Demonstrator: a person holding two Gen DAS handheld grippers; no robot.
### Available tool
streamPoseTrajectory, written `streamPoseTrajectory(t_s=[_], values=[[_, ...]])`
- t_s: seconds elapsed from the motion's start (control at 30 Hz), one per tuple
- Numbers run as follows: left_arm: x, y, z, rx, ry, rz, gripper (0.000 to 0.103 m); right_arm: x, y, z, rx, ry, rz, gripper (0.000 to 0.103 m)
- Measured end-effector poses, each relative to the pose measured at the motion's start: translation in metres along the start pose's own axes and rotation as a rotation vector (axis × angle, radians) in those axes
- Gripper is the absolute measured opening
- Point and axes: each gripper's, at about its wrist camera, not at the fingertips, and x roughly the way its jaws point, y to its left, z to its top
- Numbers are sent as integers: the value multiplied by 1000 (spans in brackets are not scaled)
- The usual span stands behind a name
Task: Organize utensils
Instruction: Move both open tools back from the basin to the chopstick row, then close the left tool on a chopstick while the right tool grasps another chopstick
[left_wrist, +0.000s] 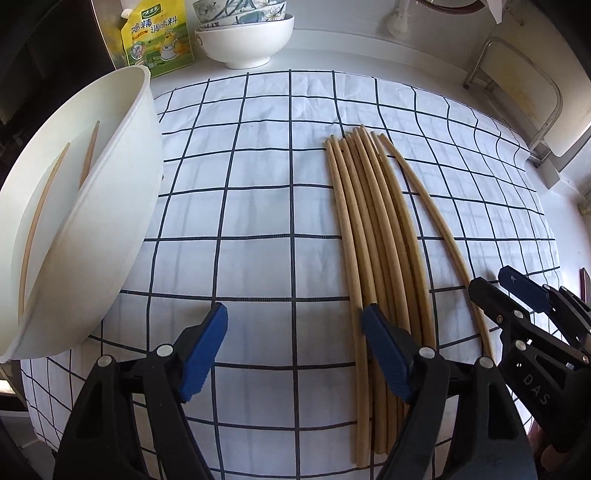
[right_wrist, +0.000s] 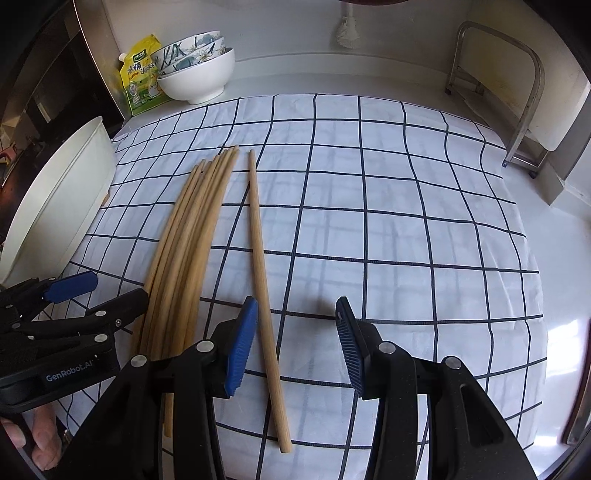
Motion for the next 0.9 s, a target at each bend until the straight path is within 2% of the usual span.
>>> streamPoseTrajectory(t_s=[0.1, 0.17, 0.4, 0.5, 0.57, 0.6, 0.63, 0.67, 0.7, 0.73, 0.77, 0.9], values=[[2, 1, -2, 7, 9, 54, 74, 1, 3, 1, -11, 0, 5, 42], [1, 4, -4, 3, 8, 61, 75, 3, 4, 2, -17, -2, 3, 42], [4, 8, 0, -17, 1, 58, 75, 13, 9, 10, -53, -4, -22, 42], [6, 7, 4, -25, -1, 48, 71, 17, 16, 11, -102, -14, -47, 41], [6, 4, 6, -24, -8, 33, 59, 18, 19, 13, -114, -17, -37, 35], [5, 3, 6, -18, -12, 31, 54, 18, 20, 14, -124, -17, -36, 24], [5, 0, 5, -10, -17, 26, 44, 19, 23, 14, -136, -16, -35, 7], [4, -2, 4, -2, -19, 24, 33, 19, 24, 14, -142, -14, -37, 7], [4, -4, 4, 6, -19, 23, 27, 19, 25, 15, -144, -13, -33, 7], [5, -6, 4, 13, -17, 15, 14, 19, 25, 15, -142, -13, -26, 7], [5, -7, 4, 18, -10, 8, 7, 19, 23, 15, -134, -12, -19, 7], [2, -1, 1, 4, 3, -16, 7, 14, 16, 15, -68, -1, 21, 6]])
